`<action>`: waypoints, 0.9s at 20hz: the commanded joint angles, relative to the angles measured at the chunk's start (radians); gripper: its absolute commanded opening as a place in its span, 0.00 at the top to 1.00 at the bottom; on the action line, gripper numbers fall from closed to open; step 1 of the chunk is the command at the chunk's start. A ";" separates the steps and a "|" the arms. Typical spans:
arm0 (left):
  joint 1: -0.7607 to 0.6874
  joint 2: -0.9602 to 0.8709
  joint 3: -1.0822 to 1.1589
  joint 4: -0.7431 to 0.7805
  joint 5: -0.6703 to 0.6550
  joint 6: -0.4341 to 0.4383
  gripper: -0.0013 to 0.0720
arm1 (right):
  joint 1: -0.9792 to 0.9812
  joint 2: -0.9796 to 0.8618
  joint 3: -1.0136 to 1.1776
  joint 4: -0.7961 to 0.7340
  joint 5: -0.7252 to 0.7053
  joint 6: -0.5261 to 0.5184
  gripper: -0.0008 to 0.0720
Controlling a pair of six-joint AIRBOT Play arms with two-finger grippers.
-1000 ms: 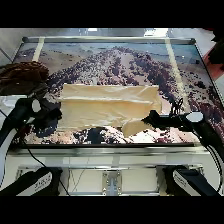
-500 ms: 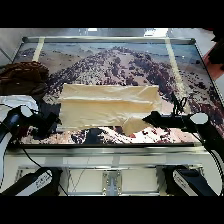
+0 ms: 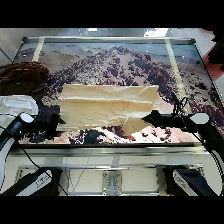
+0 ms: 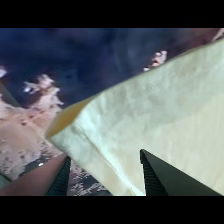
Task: Fold the shirts.
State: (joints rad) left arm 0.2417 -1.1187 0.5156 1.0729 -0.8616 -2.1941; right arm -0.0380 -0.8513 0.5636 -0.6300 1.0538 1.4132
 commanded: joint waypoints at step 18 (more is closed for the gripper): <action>-0.090 0.157 0.524 -0.047 -0.042 0.667 0.97 | 0.000 0.037 0.280 -0.345 -0.084 0.156 0.96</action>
State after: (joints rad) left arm 0.2039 -0.9375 0.9226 0.8928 -0.8825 -1.5700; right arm -0.0380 -0.7658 0.7612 -0.8566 1.0203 1.5520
